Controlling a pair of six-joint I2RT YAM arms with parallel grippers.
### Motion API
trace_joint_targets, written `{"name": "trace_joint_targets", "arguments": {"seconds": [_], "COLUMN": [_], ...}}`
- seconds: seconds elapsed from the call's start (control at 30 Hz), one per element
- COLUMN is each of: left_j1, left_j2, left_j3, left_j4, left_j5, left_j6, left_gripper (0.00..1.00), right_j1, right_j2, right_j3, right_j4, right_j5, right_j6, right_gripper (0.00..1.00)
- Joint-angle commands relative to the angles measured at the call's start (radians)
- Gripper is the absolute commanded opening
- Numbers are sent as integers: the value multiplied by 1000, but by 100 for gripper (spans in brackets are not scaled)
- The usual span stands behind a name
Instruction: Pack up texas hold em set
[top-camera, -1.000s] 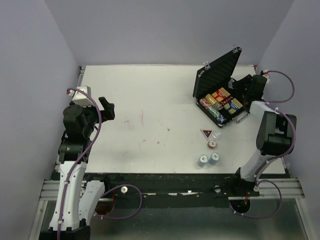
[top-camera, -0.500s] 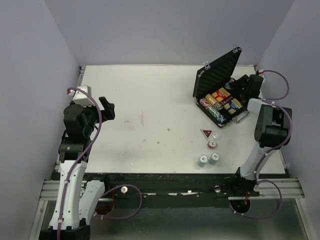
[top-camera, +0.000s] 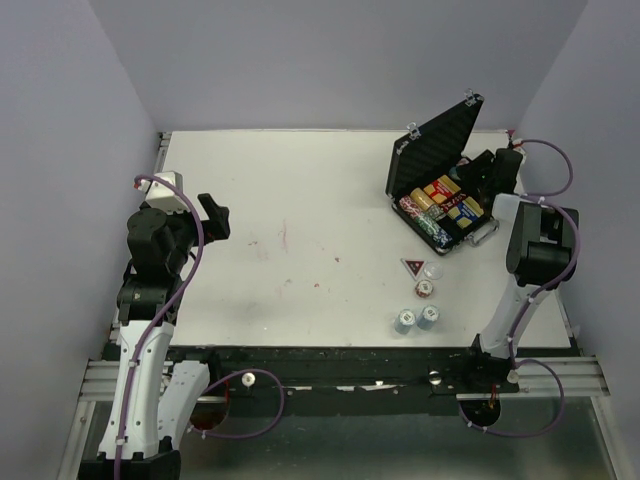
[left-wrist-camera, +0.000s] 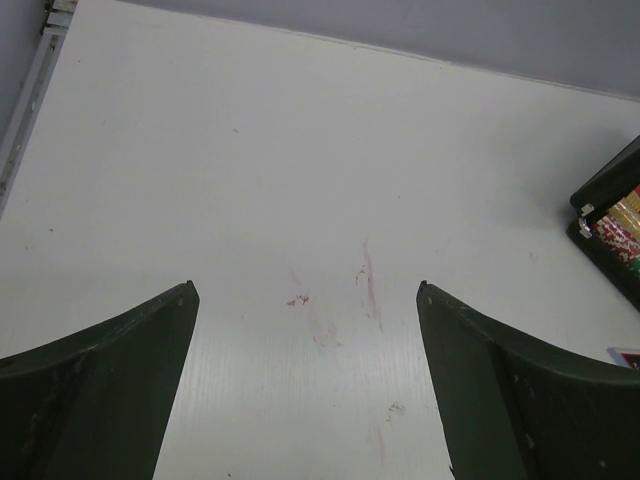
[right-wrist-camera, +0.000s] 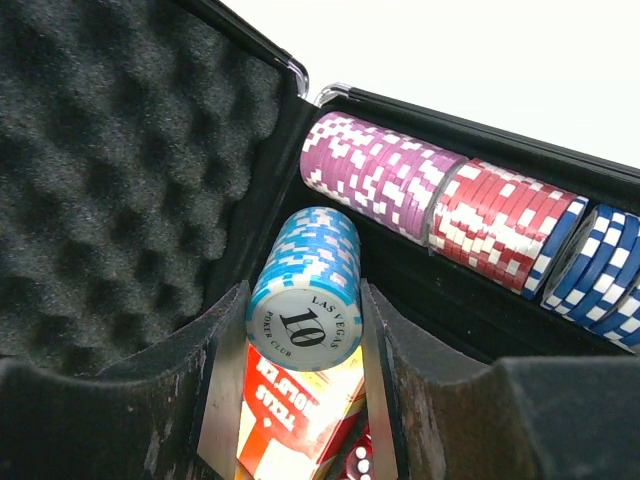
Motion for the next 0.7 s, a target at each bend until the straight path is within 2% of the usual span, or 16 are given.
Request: {"name": "trace_joint_targets", "arguments": {"seconds": [0.0, 0.07, 0.13, 0.4, 0.5, 0.6, 0.67], "left_j1": [5, 6, 5, 5, 5, 5, 5], "left_j2": [-2, -2, -4, -8, -10, -10, -11], "left_j3": [-11, -11, -13, -13, -13, -14, -14], "left_j4": [11, 11, 11, 14, 13, 14, 13], "left_j5": [11, 11, 12, 12, 12, 11, 12], "left_j6": [11, 11, 11, 11, 11, 11, 11], "left_gripper": [99, 99, 99, 99, 99, 99, 99], "right_j1": [-7, -7, -7, -7, -7, -7, -8], "right_j2": [18, 23, 24, -23, -59, -109, -138], "right_j3": [51, 63, 69, 87, 97, 83, 69], "right_j4": [27, 3, -14, -79, -113, -139, -148], "right_j5": [6, 13, 24, 102, 164, 252, 279], "right_j6": [-22, -27, -36, -94, -135, -172, -201], "right_gripper": [1, 1, 11, 63, 78, 83, 82]}}
